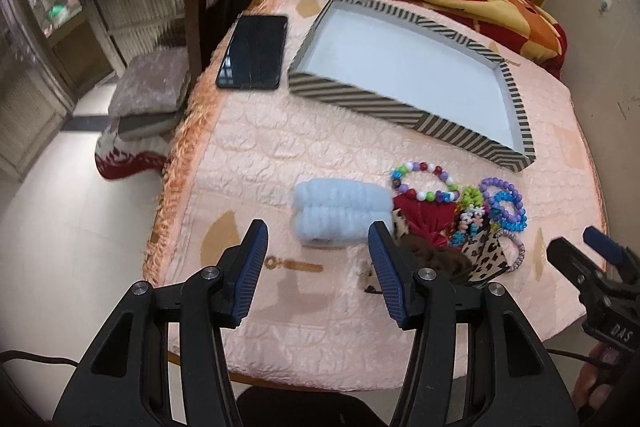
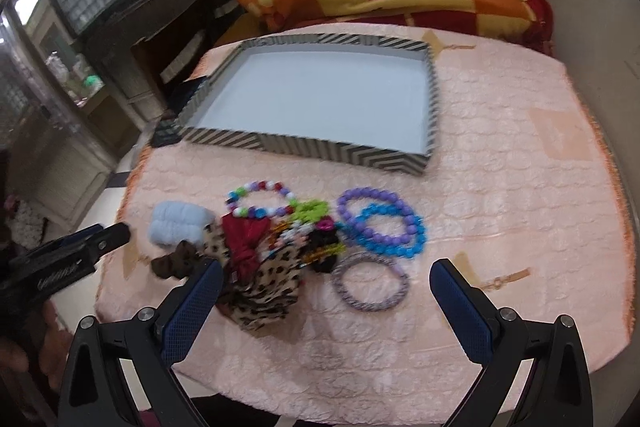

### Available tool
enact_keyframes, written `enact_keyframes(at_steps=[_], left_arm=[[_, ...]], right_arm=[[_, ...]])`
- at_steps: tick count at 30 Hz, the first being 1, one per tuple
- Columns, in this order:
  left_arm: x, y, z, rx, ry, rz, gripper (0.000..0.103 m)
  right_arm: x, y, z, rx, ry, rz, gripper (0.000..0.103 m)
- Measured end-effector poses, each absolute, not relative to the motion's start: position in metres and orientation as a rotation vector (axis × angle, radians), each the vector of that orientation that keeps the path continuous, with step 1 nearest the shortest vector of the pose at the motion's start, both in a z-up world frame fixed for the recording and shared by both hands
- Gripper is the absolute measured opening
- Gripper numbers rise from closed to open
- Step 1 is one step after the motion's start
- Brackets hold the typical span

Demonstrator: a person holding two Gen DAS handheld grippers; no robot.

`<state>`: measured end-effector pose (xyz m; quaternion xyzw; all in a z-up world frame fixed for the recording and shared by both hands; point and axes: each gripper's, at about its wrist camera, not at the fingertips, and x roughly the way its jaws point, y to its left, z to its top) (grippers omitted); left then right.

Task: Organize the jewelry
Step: 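Grasp the brown leopard-bow scrunchie with the right tool while the left tool grasps the light blue scrunchie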

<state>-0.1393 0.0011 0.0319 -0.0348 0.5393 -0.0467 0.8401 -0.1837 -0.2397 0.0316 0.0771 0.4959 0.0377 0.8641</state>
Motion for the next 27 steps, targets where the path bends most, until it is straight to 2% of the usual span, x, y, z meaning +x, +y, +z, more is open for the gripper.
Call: enact_keyframes(at_steps=[6,15,17,24,26,27], left_arm=[[-0.130,0.025,0.022,-0.132,1.174,-0.050,0.053],[-0.113,0.037,0.012,-0.225,1.215,-0.075,0.063],[-0.108,0.036,0.008,-0.252,1.238,-0.096,0.068],[-0.092,0.031,-0.009,-0.312,1.309,-0.126,0.070],[-0.088,0.027,-0.016,-0.322,1.332,-0.144,0.070],[-0.086,0.025,-0.019,-0.322,1.342,-0.153,0.070]], right_arm=[[-0.189,-0.215,0.023,0.101,1.058,0.214,0.103],[-0.182,-0.176,0.015,-0.020,1.053,0.343,0.103],[-0.180,-0.166,0.011,-0.054,1.053,0.371,0.103],[-0.170,-0.152,-0.005,-0.102,1.072,0.424,0.103],[-0.167,-0.153,-0.010,-0.092,1.077,0.434,0.100],[-0.166,-0.154,-0.013,-0.085,1.081,0.437,0.095]])
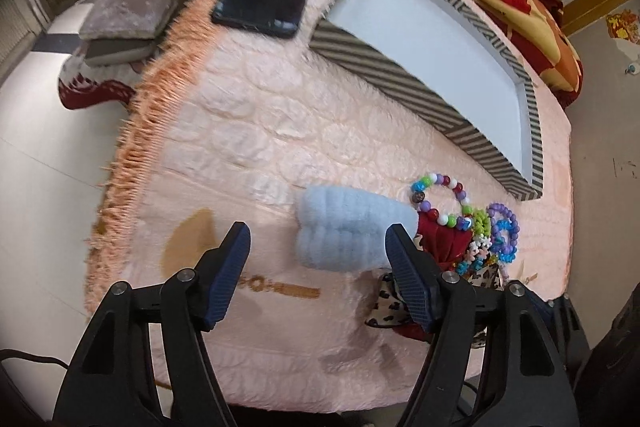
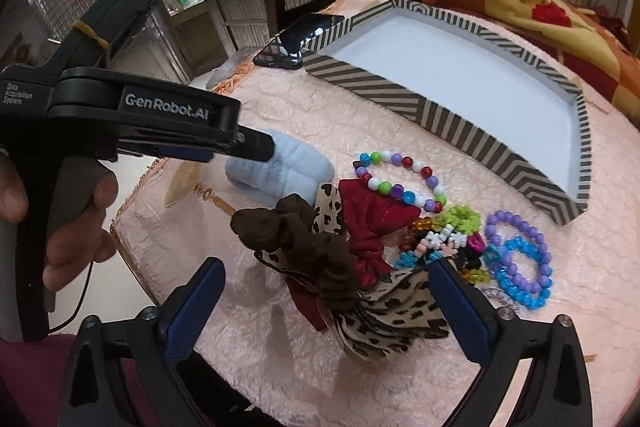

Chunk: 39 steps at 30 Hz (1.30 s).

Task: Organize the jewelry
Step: 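Grasp the brown leopard-bow scrunchie with the right tool while the left tool grasps the light blue scrunchie, then carry both scrunchies into the striped tray and open both tools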

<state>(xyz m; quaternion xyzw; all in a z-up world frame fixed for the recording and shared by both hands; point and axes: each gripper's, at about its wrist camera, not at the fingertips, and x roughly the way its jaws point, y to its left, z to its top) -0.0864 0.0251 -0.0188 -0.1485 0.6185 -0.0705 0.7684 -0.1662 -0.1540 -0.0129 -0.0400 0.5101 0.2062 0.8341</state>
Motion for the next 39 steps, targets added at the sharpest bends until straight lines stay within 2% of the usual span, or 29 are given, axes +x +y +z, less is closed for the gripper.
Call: enact_keyframes(at_steps=[3,5,6,7,9,10,13,17,26,39], left_arm=[[-0.083,0.020,-0.028,-0.316,1.368,-0.173,0.070],[-0.081,0.018,-0.034,-0.317,1.376,-0.176,0.070],[-0.080,0.017,-0.036,-0.321,1.380,-0.182,0.070],[-0.079,0.016,-0.038,-0.323,1.382,-0.186,0.067],[-0.077,0.017,-0.040,-0.330,1.384,-0.194,0.052],[-0.076,0.016,-0.040,-0.332,1.384,-0.201,0.044],[-0.076,0.013,-0.037,-0.294,1.360,-0.206,0.028],[-0.077,0.012,-0.027,-0.254,1.328,-0.209,0.021],[-0.077,0.034,0.016,-0.266,1.232,-0.189,0.020],[-0.032,0.027,0.057,-0.230,1.123,-0.220,0.020]], right_arm=[[-0.161,-0.156,-0.023,-0.054,1.106,0.440,0.076],[-0.160,-0.157,-0.029,-0.059,1.120,0.437,0.069],[-0.159,-0.157,-0.031,-0.066,1.125,0.432,0.058],[-0.158,-0.158,-0.034,-0.062,1.130,0.435,0.045],[-0.156,-0.163,-0.035,-0.034,1.131,0.436,0.037],[-0.156,-0.166,-0.035,-0.012,1.125,0.438,0.029],[-0.157,-0.174,-0.032,0.037,1.116,0.440,0.017],[-0.161,-0.185,-0.020,0.125,1.102,0.460,0.016],[-0.150,-0.215,0.019,0.367,1.009,0.489,0.016],[-0.089,-0.239,0.056,0.409,0.929,0.373,0.016]])
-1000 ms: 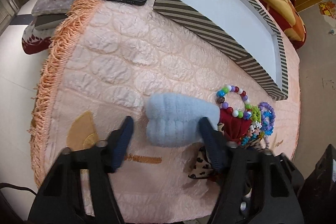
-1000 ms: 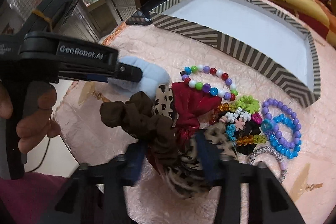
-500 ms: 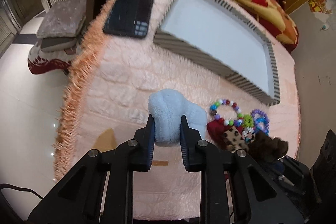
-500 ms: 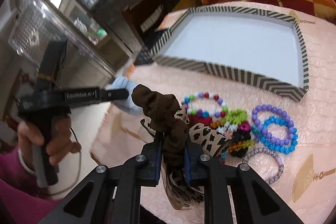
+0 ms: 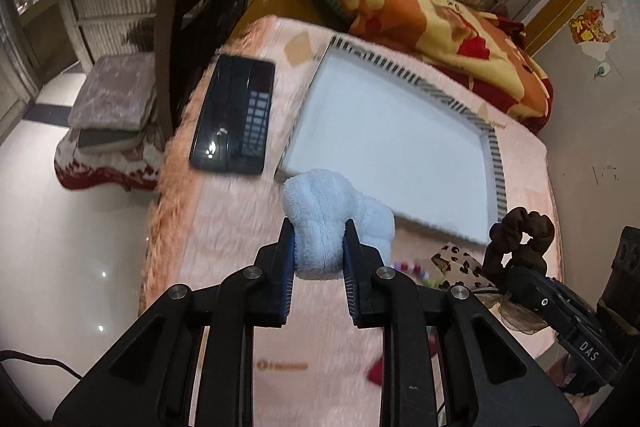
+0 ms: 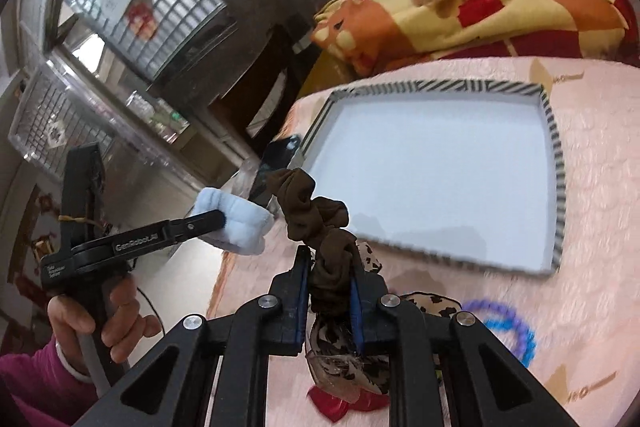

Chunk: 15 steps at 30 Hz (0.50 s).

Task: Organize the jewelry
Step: 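Carry both scrunchies into the striped tray and open both tools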

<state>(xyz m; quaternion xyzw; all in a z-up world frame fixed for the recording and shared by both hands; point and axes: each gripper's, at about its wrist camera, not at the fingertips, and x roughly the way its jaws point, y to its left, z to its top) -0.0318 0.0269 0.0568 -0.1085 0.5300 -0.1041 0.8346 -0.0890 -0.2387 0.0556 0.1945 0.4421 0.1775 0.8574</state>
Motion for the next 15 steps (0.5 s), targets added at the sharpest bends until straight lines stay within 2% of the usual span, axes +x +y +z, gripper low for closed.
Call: enact_keyframes(at_steps=[7,15], left_arm=[[0.027,0.011,0.052,-0.214,1.103,-0.243,0.020],[0.073,-0.017,0.007,-0.138,1.196,-0.246,0.020]], right_arm=[[-0.030,-0.239,0.047,0.443,0.933,0.272,0.016],[0.015,-0.240,0.004,0.560,0.997,0.187,0.016]])
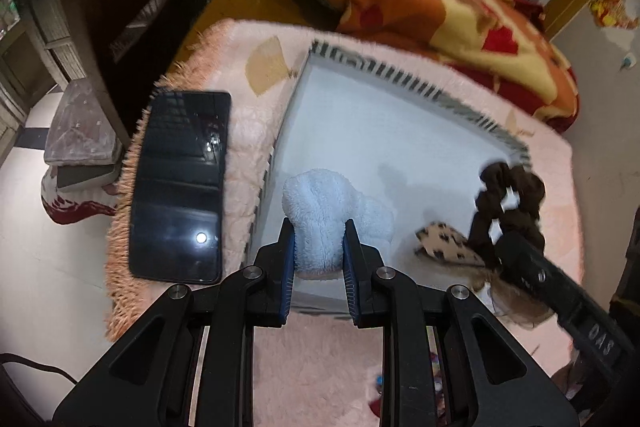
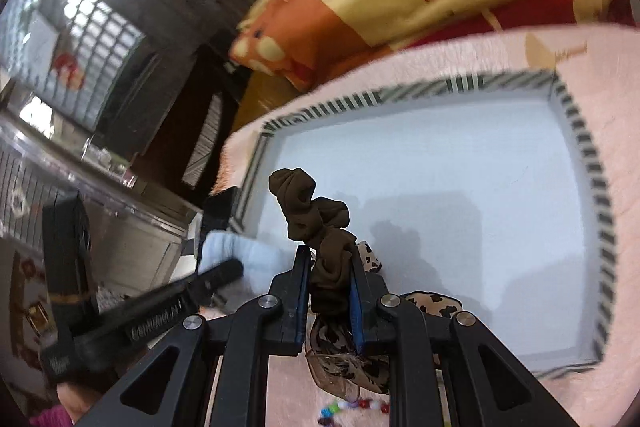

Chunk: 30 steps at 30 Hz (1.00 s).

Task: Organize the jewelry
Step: 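Carry both scrunchies into the striped tray and open both tools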

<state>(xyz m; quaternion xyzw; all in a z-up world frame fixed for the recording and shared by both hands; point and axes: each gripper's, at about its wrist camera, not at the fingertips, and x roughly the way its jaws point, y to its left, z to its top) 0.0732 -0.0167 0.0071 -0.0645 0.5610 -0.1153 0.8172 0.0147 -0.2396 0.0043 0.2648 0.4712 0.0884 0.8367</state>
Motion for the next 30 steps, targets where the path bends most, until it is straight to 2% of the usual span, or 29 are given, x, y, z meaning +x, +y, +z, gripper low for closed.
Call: enact_keyframes(at_steps=[12,14,15,16,18,23,26,30], left_arm=[[0.055,-0.016,-0.017,-0.050,1.301,-0.274,0.021],[0.057,-0.016,-0.016,-0.037,1.296,-0.266,0.022],[0.058,-0.016,-0.015,-0.035,1.294,-0.260,0.022],[0.059,-0.016,-0.015,-0.037,1.293,-0.253,0.026],[0.060,-0.014,-0.013,-0.043,1.285,-0.248,0.034],[0.055,-0.012,-0.003,-0.050,1.253,-0.266,0.053],[0.049,-0.015,0.006,-0.042,1.216,-0.259,0.057],[0.040,-0.016,0.015,-0.030,1.185,-0.244,0.058]], right_arm=[[0.019,-0.232,-0.037,0.664,1.134,0.185,0.016],[0.021,-0.233,-0.039,0.656,1.153,0.193,0.019],[0.023,-0.234,-0.039,0.655,1.152,0.186,0.025],[0.021,-0.237,-0.037,0.659,1.140,0.180,0.038],[0.016,-0.245,-0.027,0.667,1.107,0.164,0.053],[0.004,-0.252,-0.006,0.611,1.073,0.151,0.053],[-0.009,-0.254,0.006,0.582,1.059,0.140,0.053],[-0.024,-0.250,0.017,0.544,1.046,0.127,0.054]])
